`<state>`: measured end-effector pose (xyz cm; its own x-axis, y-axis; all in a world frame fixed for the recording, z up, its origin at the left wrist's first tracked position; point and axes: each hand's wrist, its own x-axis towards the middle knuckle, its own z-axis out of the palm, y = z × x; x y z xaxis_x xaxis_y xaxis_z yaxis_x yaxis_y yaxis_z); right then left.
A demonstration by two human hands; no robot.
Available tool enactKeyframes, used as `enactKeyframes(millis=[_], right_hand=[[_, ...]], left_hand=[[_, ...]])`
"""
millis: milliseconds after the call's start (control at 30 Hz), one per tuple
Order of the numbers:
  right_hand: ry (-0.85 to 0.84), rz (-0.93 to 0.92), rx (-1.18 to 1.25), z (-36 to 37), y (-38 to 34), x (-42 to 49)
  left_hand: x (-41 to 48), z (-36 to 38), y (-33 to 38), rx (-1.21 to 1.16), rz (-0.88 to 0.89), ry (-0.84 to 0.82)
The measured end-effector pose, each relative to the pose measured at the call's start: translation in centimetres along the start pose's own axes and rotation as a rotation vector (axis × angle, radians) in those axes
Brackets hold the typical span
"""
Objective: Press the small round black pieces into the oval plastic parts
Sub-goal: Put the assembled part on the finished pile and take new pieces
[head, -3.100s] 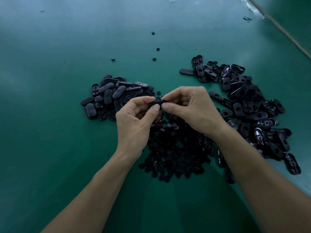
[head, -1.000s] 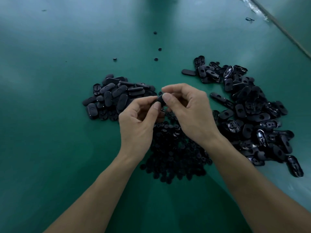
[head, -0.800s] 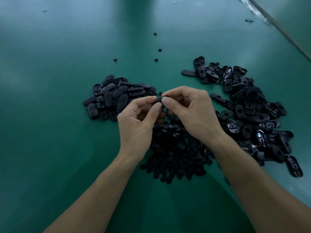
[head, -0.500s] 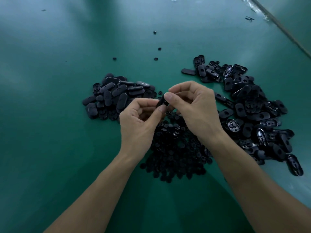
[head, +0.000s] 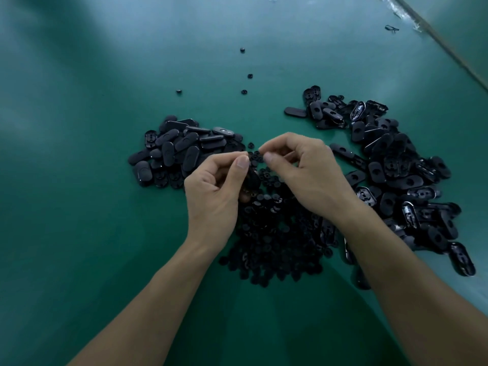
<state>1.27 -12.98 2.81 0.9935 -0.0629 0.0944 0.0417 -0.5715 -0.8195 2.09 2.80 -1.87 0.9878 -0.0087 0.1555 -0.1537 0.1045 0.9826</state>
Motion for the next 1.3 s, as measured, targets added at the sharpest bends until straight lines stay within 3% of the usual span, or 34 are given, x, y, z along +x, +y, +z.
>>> enactKeyframes(millis=[100,200,633,967,1300], right_hand=[[-0.098,0.029,-0.364,0.0,0.8,-0.2],[-0.179,0.045,-0.485,0.4,0.9,-0.5],[-0.13,0.02,-0.378,0.8,0.2,0.1],[0.146,-0.027,-0.078,0.1,-0.6,-0.1],[0.168,-0.023,0.002,-0.2,-0.9,-0.2]], left_hand=[[0.0,0.0,0.1,-0.017,0.008,0.007],[0.1,0.1,0.3,-0.035,0.006,0.008],[0.3,0.2,0.7,-0.179,-0.071,0.067],[0.3,0.3,0.6,-0.218,-0.088,0.105],[0.3,0.2,0.4,-0.237,-0.111,0.092]])
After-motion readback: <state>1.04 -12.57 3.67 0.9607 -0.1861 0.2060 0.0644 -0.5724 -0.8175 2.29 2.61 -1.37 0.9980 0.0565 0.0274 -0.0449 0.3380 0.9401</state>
